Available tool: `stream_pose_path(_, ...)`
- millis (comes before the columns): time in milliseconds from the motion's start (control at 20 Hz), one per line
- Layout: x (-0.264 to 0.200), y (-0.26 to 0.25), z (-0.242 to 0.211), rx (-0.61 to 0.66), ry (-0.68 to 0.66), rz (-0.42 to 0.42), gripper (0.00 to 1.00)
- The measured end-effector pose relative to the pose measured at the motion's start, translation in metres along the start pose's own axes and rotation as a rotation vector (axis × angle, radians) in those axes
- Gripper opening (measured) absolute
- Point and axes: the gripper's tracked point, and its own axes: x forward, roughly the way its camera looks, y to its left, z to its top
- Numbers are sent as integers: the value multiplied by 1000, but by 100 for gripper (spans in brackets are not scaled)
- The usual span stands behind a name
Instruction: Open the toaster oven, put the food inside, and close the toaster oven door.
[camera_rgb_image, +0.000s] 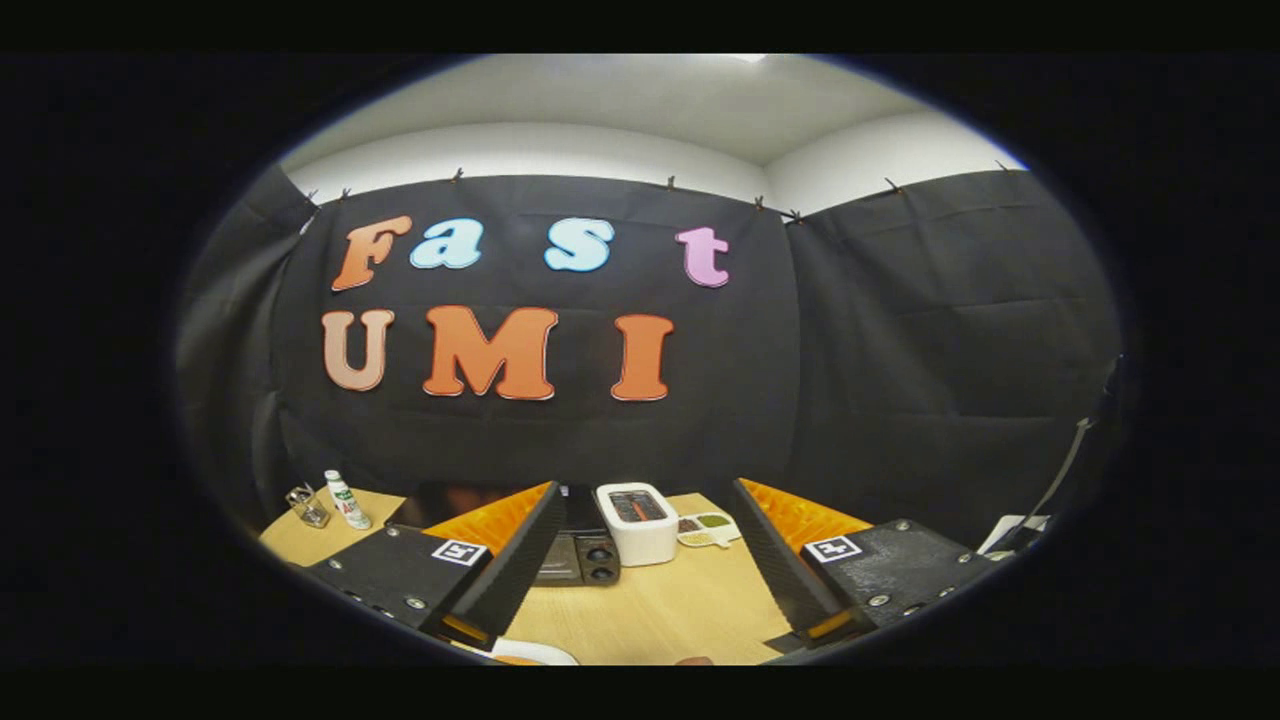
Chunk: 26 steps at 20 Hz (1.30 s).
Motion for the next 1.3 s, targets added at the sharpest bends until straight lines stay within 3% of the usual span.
stream_pose_path(300,41,22,-16,21,38,11,99)
stream_pose_path(750,114,146,-86,-22,150,188,100)
stream_pose_path(950,143,184,-126,-90,213,197,100)
stream_pose_path(1300,163,214,-173,-67,307,210,100)
